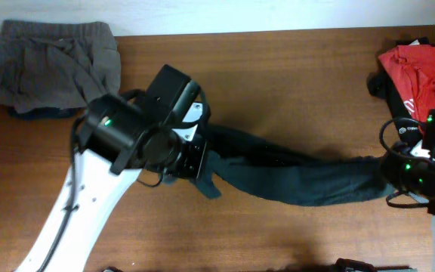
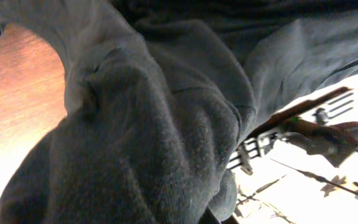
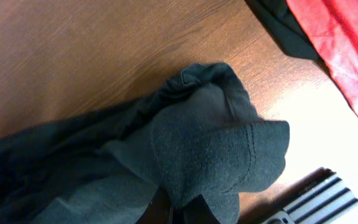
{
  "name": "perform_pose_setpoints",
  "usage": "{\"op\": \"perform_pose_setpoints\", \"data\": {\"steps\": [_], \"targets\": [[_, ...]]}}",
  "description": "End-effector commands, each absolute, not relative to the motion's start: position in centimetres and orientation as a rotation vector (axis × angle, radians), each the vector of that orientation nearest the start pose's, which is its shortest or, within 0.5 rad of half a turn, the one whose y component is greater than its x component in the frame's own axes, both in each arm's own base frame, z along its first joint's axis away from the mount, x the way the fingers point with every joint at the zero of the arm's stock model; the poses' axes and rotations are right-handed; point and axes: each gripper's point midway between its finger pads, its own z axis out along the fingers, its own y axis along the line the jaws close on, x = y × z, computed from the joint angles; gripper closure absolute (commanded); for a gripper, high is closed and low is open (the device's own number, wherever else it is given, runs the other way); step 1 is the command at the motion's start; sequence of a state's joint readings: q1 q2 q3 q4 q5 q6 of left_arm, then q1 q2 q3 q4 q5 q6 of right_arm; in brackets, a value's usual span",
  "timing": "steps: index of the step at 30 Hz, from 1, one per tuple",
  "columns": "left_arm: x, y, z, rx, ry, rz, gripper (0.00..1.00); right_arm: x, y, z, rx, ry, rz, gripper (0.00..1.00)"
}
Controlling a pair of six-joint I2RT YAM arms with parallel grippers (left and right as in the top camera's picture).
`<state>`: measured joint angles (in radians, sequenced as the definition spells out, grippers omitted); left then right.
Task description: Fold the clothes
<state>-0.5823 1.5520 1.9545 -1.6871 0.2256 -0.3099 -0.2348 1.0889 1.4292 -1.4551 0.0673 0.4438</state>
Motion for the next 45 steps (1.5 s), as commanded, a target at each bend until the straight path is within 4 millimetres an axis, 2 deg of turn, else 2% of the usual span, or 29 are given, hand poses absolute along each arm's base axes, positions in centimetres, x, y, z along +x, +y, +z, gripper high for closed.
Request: {"op": "perform_pose_setpoints", "data": {"steps": [1,3,4,7,8,9,10,11,12,13,16,18,20,23,25,26,27,28,29,30,31,33,34,38,41,45], "targets": [[19.6,-19.0,32.3,0.486,2.823,-0.616,0.96,20.3,-6.0,27.5,0.841,2.535,-0.039,0.96],[19.2,-18.7,33.0,0.487,2.795,-0.627,0.94,19.9,-5.7,27.0,0.819,2.583,-0.034,0.96],[19.0,-18.5,33.3,0.488,2.783,-0.631,0.89,19.7,-5.6,26.6,0.824,2.61,-0.039,0.96],[18.9,-18.4,33.4,0.488,2.775,-0.628,0.87,19.8,-5.6,26.2,0.83,2.635,-0.042,0.96],[19.0,-18.2,33.4,0.487,2.772,-0.608,0.83,19.9,-5.7,26.0,0.832,2.645,-0.043,0.87],[19.2,-18.0,33.3,0.481,2.77,-0.583,0.74,20.0,-5.7,25.9,0.833,2.65,-0.044,0.72],[19.4,-17.8,33.2,0.476,2.769,-0.565,0.48,20.1,-5.7,25.8,0.813,2.663,-0.048,0.5],[19.5,-17.7,33.2,0.477,2.767,-0.553,0.18,20.2,-5.7,25.7,0.78,2.68,-0.056,0.23],[19.7,-17.4,33.1,0.474,2.763,-0.527,0.05,20.2,-5.7,25.6,0.769,2.689,-0.059,0.13],[20.0,-17.0,33.0,0.462,2.758,-0.481,0.02,20.5,-5.8,25.5,0.769,2.688,-0.058,0.11],[21.6,-15.0,32.7,0.403,2.733,-0.294,0.01,21.1,-5.9,25.6,0.765,2.672,-0.057,0.09],[22.5,-14.5,32.6,0.383,2.719,-0.237,0.01,21.7,-6.1,25.8,0.76,2.65,-0.055,0.06],[24.7,-14.2,32.3,0.333,2.691,-0.179,0.01,22.8,-6.3,26.2,0.748,2.603,-0.051,0.01],[28.1,-14.7,31.5,0.281,2.663,-0.149,0.01,24.5,-6.7,26.6,0.735,2.549,-0.045,0.0],[30.1,-14.9,30.8,0.274,2.654,-0.137,0.01,25.4,-6.8,26.6,0.729,2.539,-0.032,0.02],[31.9,-15.1,29.9,0.273,2.654,-0.124,0.01,26.5,-6.6,26.1,0.723,2.548,-0.001,0.06],[33.1,-15.2,29.0,0.256,2.667,-0.114,0.01,27.0,-6.4,25.7,0.72,2.558,0.02,0.08],[34.0,-15.2,28.1,0.243,2.681,-0.105,0.03,27.6,-6.2,25.1,0.718,2.579,0.048,0.16],[35.2,-15.1,26.7,0.226,2.711,-0.086,0.08,28.2,-6.0,24.4,0.72,2.606,0.072,0.31],[36.4,-14.9,24.6,0.209,2.759,-0.06,0.18,28.7,-5.7,23.4,0.709,2.646,0.099,0.46],[36.7,-14.9,23.9,0.206,2.778,-0.049,0.22,29.1,-5.5,22.7,0.695,2.675,0.116,0.52],[38.1,-14.4,18.6,0.174,2.927,-0.018,0.45,30.4,-4.7,19.4,0.68,2.8,0.203,0.83],[38.4,-14.2,16.3,0.156,2.996,-0.024,0.62,30.9,-4.1,17.8,0.691,2.857,0.263,0.93],[38.8,-13.9,12.3,0.123,3.108,-0.035,0.97,31.8,-2.1,14.4,0.604,2.991,0.391,0.96],[38.5,-13.9,10.3,0.122,3.171,-0.017,0.99,32.1,0.2,11.6,0.533,3.102,0.414,0.96],[38.4,-13.8,8.7,0.125,3.215,0.002,0.99,32.6,3.8,8.7,0.404,3.198,0.409,0.96]]}}
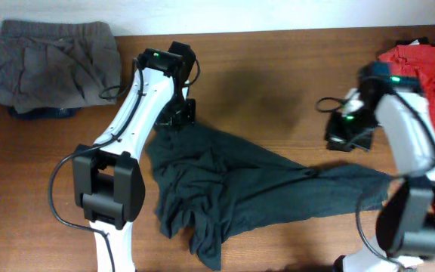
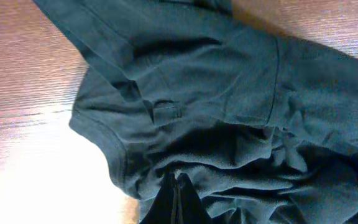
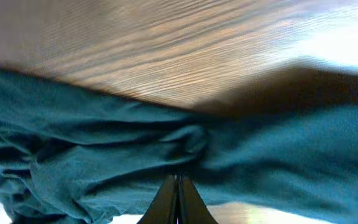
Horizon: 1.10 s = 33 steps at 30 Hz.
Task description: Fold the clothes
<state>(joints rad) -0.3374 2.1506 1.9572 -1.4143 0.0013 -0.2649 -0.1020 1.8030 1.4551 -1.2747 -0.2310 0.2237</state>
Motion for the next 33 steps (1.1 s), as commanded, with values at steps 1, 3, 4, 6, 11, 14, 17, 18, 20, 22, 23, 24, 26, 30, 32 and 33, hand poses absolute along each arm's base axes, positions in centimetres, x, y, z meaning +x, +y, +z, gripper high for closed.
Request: {"op": "perform_pose_setpoints", "data": {"steps": [1,3,4,6,11,14,17,18,20,22,23,24,26,30,32,33], "targets": [[38.3,-13.9,8.1,0.125,3.23,0.003,0.99,32.8,4.8,8.0,0.388,3.212,0.405,0.96],[38.1,-14.2,6.9,0.129,3.262,-0.019,0.99,33.2,6.2,6.6,0.334,3.234,0.395,0.96],[38.0,-14.4,6.5,0.128,3.276,-0.03,0.99,33.3,6.7,6.0,0.33,3.244,0.392,0.96],[37.6,-14.9,5.3,0.145,3.316,-0.077,0.99,33.2,7.1,5.0,0.376,3.268,0.385,0.96],[37.0,-15.5,3.1,0.158,3.381,-0.118,0.99,32.9,8.3,3.4,0.386,3.313,0.485,0.96],[36.9,-15.4,2.4,0.157,3.401,-0.109,0.99,32.8,9.1,3.2,0.378,3.325,0.528,0.96],[37.0,-15.4,2.2,0.157,3.396,-0.111,0.99,32.3,10.4,2.7,0.337,3.35,0.549,0.95],[37.0,-15.5,2.2,0.157,3.395,-0.111,0.99,32.2,10.5,2.7,0.332,3.354,0.548,0.94],[37.1,-15.4,2.2,0.156,3.392,-0.113,0.99,31.7,11.3,2.3,0.3,3.377,0.545,0.94],[37.2,-15.5,2.2,0.155,3.389,-0.114,0.99,31.1,12.1,1.7,0.306,3.401,0.528,0.93],[37.2,-15.5,2.2,0.156,3.389,-0.114,0.99,31.0,12.3,1.5,0.309,3.4,0.526,0.93],[37.2,-15.5,2.2,0.155,3.389,-0.114,0.99,31.1,12.4,1.4,0.3,3.394,0.527,0.93],[37.3,-15.5,2.1,0.155,3.386,-0.115,0.99,31.3,12.4,1.2,0.311,3.386,0.528,0.93],[37.5,-15.6,2.1,0.156,3.378,-0.119,0.99,31.0,12.3,0.6,0.318,3.388,0.525,0.9],[37.5,-15.6,2.1,0.156,3.377,-0.12,0.99,30.7,12.2,0.5,0.32,3.396,0.52,0.9],[37.5,-15.6,2.1,0.156,3.376,-0.12,0.99,30.7,12.1,0.4,0.32,3.396,0.508,0.9]]}}
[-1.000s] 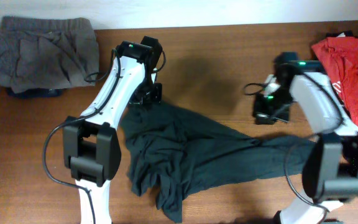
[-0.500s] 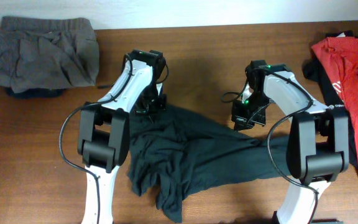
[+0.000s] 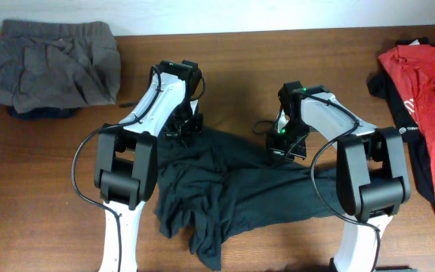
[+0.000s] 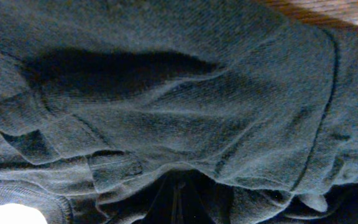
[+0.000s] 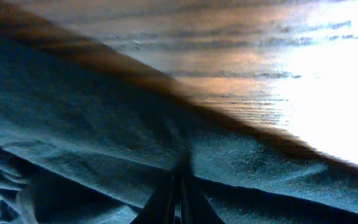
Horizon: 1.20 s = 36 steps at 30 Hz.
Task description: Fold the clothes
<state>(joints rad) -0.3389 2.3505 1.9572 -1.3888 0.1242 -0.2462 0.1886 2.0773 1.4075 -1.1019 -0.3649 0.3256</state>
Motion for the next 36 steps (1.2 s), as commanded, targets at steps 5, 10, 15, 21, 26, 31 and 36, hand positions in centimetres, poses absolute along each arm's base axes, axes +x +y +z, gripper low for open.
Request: {"op": "perform_pose_setpoints", "data": {"steps": [5,10,15,21,26,31,36], "targets": [[38.1,-15.8,1.9,0.157,3.353,-0.131,0.99,31.4,11.8,-0.3,0.326,3.362,0.474,0.9],[39.0,-16.1,1.8,0.16,3.313,-0.148,0.99,32.4,11.7,-0.5,0.309,3.321,0.462,0.9],[40.2,-16.5,0.4,0.162,3.276,-0.164,0.99,34.1,11.9,-0.8,0.286,3.25,0.474,0.85],[39.6,-16.2,-2.4,0.154,3.338,-0.142,0.99,35.2,11.1,-0.9,0.304,3.209,0.458,0.85],[41.7,-15.1,-2.8,0.093,3.275,-0.168,0.99,37.8,9.1,-0.9,0.372,3.107,0.48,0.85],[45.3,-13.0,-3.0,0.06,3.156,-0.213,0.99,39.8,6.1,-0.8,0.457,3.02,0.486,0.87],[50.7,-10.8,-2.5,0.0,2.959,-0.248,0.99,43.7,1.1,-0.3,0.523,2.845,0.437,0.88]]}}
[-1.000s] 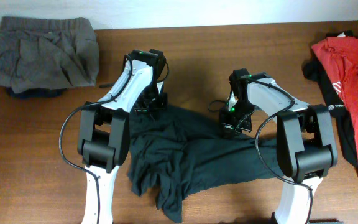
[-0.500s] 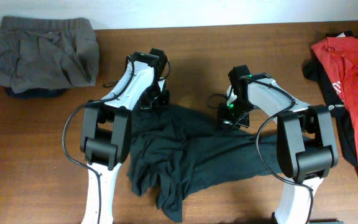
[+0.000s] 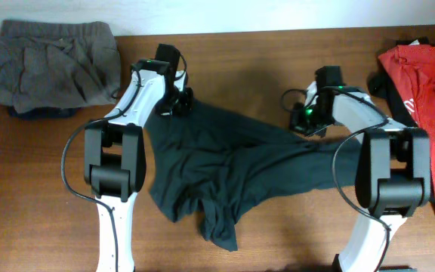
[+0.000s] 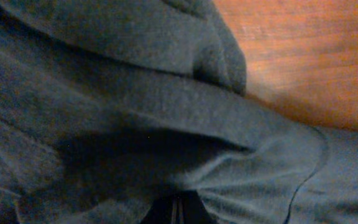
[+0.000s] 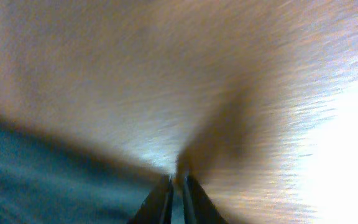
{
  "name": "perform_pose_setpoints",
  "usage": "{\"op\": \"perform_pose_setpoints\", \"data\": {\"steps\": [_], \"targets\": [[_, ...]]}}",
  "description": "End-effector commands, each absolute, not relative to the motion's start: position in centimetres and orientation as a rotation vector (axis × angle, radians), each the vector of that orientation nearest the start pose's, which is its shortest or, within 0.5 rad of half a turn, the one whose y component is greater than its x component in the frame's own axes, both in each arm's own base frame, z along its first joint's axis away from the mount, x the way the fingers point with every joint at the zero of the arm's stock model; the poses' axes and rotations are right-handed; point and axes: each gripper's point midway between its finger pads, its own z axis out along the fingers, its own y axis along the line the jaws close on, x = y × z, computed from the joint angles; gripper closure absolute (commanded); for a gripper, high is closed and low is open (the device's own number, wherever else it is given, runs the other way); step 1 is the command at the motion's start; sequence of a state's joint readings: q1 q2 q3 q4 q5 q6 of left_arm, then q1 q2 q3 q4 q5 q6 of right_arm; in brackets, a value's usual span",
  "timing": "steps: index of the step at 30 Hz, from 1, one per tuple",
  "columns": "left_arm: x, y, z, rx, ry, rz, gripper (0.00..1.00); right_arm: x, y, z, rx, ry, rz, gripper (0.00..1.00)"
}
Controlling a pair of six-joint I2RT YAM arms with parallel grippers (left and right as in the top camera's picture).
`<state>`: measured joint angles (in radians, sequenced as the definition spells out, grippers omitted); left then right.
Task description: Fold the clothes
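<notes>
A dark grey-green garment (image 3: 225, 159) lies spread across the middle of the wooden table (image 3: 278, 60), with a crumpled bunch hanging toward the front edge. My left gripper (image 3: 178, 102) sits at its back left corner. In the left wrist view the left gripper (image 4: 176, 202) is shut on a fold of the garment (image 4: 135, 124). My right gripper (image 3: 308, 121) is at the back right corner. The blurred right wrist view shows the right gripper (image 5: 177, 180) nearly closed on the edge of the cloth (image 5: 42, 180). The garment's back edge runs taut between both.
A heap of grey clothes (image 3: 47, 64) lies at the back left corner. A red garment (image 3: 425, 83) on top of a black one (image 3: 376, 83) lies along the right edge.
Both grippers have moved toward the back of the table and the right one further right. The garment's back edge is now stretched out between them and the cloth lies flatter.
First the garment hung as a long twisted rope between the grippers, the right one at the far right. Then it lay crumpled on the table with both grippers at its back edge. They came closer together, and now stand wider apart with the cloth spread.
</notes>
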<state>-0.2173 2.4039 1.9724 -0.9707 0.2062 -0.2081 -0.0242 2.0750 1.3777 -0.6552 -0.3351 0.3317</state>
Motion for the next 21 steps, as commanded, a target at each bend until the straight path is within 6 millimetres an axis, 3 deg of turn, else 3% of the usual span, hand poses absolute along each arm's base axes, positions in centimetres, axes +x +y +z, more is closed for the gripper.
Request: {"op": "perform_pose_setpoints", "data": {"steps": [1,8,12,16,18,20,21], "targets": [[51.6,-10.6,-2.4,0.018,2.921,-0.25,0.99,44.5,0.3,-0.1,0.536,2.805,0.433,0.88],[57.1,-9.0,-0.6,0.016,2.695,-0.258,0.99,46.5,-3.9,0.3,0.592,2.701,0.277,0.88],[59.9,-7.7,1.4,0.032,2.576,-0.235,0.99,47.7,-5.5,2.0,0.613,2.664,0.214,0.88],[61.7,-7.3,6.1,0.093,2.515,-0.208,0.92,48.9,-6.4,6.3,0.63,2.657,0.204,0.9],[62.8,-6.7,10.9,0.076,2.465,-0.157,0.89,49.5,-7.1,10.5,0.644,2.645,0.2,0.91],[62.7,-6.7,15.0,0.076,2.44,-0.157,0.74,49.3,-7.6,14.0,0.657,2.646,0.197,0.83],[62.2,-6.8,16.7,0.081,2.439,-0.162,0.47,48.8,-7.7,15.6,0.666,2.652,0.196,0.78]]}}
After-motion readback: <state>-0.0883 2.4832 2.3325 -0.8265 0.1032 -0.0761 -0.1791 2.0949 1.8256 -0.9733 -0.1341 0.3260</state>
